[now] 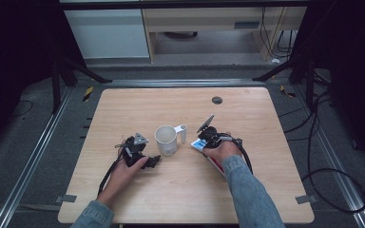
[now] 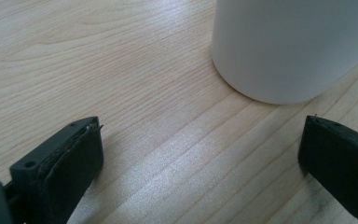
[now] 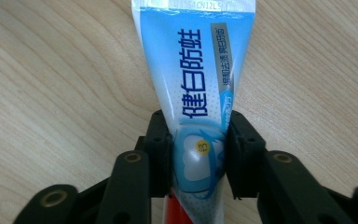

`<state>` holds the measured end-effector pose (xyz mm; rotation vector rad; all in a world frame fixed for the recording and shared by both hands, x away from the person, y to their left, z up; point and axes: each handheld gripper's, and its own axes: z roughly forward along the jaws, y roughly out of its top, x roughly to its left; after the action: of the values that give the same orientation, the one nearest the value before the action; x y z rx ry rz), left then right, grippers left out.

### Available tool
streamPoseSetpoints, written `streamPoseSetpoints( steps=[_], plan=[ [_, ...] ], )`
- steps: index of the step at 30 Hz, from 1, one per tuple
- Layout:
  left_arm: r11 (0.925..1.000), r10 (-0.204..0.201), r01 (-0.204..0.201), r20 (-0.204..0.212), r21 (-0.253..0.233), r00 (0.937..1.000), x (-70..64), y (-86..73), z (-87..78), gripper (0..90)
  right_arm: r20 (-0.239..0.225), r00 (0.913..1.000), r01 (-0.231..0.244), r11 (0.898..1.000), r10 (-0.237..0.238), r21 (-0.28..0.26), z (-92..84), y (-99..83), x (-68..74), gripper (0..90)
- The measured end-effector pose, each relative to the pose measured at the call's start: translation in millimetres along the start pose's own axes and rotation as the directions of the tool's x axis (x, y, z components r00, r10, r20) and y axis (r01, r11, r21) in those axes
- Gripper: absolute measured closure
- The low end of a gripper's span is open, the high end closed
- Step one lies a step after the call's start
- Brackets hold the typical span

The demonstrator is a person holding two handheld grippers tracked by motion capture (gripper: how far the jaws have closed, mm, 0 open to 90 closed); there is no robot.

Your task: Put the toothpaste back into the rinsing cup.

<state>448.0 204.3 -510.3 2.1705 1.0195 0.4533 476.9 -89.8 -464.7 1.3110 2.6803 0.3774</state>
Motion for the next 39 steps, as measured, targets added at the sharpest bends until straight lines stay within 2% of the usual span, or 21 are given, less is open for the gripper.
streamPoseSetpoints(
  steps=[2,10,14,21,26,34,35,39],
  plan=[
    [1.0000,0.000,0.000,0.000,0.000,1.0000,0.0,0.0,0.0,0.0,-0.002,0.9998,0.020,1.000,-0.020,-0.013,-1.3,-1.5,0.0,69.0],
    [1.0000,0.000,0.000,0.001,0.000,1.0000,0.0,0.0,0.0,0.0,-0.011,0.9993,0.036,0.999,-0.036,-0.027,-6.1,-4.0,0.2,72.5],
    [1.0000,0.001,-0.001,0.000,0.000,1.0000,0.1,0.2,0.2,0.0,-0.007,0.9982,0.059,0.997,-0.059,-0.042,-16.4,-5.2,3.8,73.0],
    [1.0000,0.000,0.000,0.003,0.000,1.0000,0.1,1.6,1.6,0.0,0.009,0.9992,0.040,0.997,-0.039,-0.070,-31.8,-13.5,-2.4,73.5],
    [1.0000,0.000,0.000,0.003,0.000,1.0000,0.2,1.7,1.7,0.0,0.044,0.9988,0.023,0.996,-0.019,-0.089,-44.9,-20.0,-10.2,73.7],
    [1.0000,0.001,-0.001,0.003,0.000,1.0000,0.1,2.1,2.1,0.0,0.083,0.9966,0.014,0.986,-0.001,-0.164,-72.8,-27.0,-20.5,73.7],
    [1.0000,0.000,0.000,0.002,0.000,1.0000,0.1,2.1,2.1,0.0,0.095,0.9955,0.014,0.983,0.004,-0.184,-81.7,-29.2,-23.2,73.7],
    [1.0000,-0.003,0.003,0.003,-0.004,1.0000,-0.3,2.0,2.2,0.0,0.152,0.9884,0.039,0.970,-0.002,-0.240,-97.4,-32.6,-25.7,73.7]
  ],
)
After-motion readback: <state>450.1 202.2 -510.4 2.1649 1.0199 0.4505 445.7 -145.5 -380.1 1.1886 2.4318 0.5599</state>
